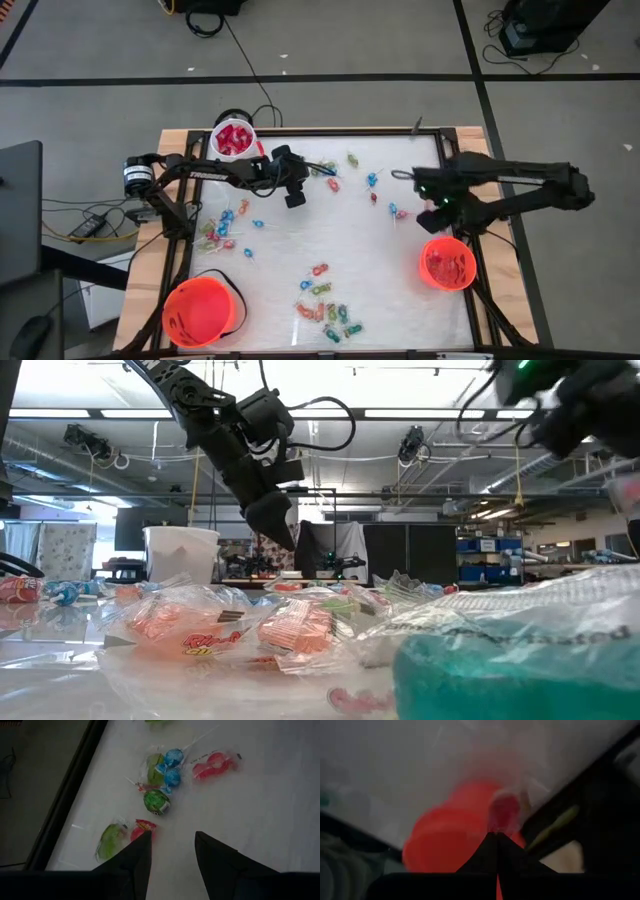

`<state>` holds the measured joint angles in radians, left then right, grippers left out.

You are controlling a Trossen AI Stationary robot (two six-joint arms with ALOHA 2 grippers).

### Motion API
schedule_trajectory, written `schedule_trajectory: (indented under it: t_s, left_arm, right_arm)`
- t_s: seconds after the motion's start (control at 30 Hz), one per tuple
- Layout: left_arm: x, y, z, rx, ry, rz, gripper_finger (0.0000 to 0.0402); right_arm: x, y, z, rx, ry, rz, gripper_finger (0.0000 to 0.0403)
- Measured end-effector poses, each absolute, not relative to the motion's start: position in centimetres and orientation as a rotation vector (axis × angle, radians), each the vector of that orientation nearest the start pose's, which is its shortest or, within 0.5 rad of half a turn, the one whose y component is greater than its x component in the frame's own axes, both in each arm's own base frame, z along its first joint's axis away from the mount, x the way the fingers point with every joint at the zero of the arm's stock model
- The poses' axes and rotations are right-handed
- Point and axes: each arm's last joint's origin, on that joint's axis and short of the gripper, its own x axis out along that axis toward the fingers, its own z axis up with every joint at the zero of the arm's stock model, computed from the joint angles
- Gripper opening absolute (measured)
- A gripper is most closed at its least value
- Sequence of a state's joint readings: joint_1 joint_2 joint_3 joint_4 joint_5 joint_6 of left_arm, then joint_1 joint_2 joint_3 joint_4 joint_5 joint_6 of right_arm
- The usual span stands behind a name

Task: Sort candy by brand, put in halloween buckets
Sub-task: Put the orange candy into the right orange bucket

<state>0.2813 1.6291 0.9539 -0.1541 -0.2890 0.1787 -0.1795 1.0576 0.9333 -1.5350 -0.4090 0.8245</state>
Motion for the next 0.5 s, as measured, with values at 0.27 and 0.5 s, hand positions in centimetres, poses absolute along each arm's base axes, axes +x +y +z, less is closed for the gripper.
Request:
schedule_trajectory:
  t_s: [0.27,0.5]
  left_arm:
    - [31.3,9.9,19.0,0.162,0.891,0.46,0.0157]
    - [31.3,9.9,19.0,0.159,0.89,0.46,0.0157]
  right_arm:
    - [11.4,3.1,28.2,1.186,1.593,-0.514,0.0005]
    - [12.9,6.5,27.8,1.143,1.545,-0.489,0.0007]
